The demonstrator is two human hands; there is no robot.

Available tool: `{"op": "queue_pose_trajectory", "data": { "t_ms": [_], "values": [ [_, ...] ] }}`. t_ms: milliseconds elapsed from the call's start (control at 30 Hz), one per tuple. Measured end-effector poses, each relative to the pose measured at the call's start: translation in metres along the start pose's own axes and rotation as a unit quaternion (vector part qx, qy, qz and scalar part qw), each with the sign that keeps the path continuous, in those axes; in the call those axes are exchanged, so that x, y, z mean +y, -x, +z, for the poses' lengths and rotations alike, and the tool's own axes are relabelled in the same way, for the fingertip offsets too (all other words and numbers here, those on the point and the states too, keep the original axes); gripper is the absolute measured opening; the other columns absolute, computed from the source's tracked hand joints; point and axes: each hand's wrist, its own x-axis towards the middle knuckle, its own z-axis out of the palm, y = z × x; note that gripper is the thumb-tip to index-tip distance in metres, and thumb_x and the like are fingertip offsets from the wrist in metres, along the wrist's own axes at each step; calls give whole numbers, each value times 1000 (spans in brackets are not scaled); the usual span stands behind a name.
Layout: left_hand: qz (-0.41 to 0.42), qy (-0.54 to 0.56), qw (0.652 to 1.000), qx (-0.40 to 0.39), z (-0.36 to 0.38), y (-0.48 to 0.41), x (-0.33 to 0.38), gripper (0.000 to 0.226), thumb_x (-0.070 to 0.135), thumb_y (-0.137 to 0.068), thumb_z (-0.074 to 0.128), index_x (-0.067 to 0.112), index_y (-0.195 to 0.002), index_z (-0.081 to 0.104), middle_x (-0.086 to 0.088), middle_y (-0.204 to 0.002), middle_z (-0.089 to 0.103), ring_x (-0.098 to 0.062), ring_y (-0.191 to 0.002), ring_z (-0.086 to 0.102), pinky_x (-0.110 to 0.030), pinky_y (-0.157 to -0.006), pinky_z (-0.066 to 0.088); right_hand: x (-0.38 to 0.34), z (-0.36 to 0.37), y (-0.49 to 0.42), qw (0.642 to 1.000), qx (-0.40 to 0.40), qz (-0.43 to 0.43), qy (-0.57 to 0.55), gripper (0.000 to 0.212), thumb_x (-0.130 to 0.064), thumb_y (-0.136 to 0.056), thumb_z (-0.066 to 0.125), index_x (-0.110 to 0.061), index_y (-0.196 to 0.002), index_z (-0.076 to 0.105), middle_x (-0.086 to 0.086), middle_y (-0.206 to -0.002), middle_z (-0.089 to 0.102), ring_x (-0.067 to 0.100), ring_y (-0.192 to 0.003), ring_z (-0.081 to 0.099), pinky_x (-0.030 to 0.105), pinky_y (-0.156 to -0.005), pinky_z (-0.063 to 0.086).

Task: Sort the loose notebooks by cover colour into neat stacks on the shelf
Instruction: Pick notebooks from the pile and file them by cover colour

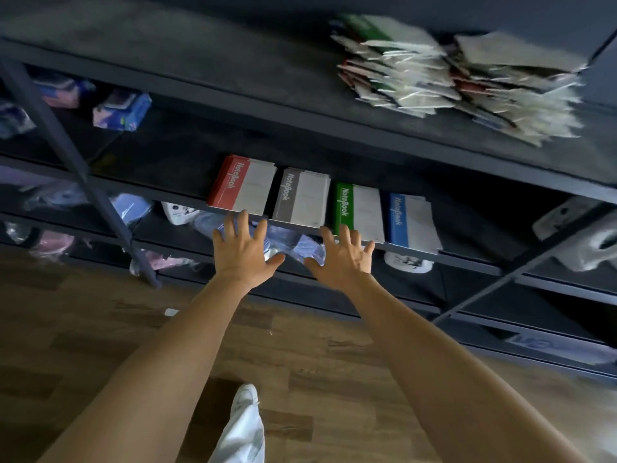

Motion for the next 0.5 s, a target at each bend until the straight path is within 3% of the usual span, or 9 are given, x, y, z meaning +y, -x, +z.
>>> {"op": "queue_pose_trajectory", "data": {
  "t_ms": [233,500],
  "values": [
    [49,4,995,87,-92,56,66,78,64,-87,41,22,-148,18,-12,-154,5,-35,-140,12,-49,-107,24,51,-83,77,993,112,23,-35,74,-60,-88,45,-27,-148,17,10,-152,18,33,-138,20,60,-108,17],
    [77,19,977,199,-207,44,100,75,64,-87,41,22,-146,21,-11,-153,7,-35,-140,8,-49,-108,22,85,-193,98,966,253,39,-24,73,-61,-88,43,-26,-148,17,11,-151,20,32,-137,23,56,-107,23]
  ]
}}
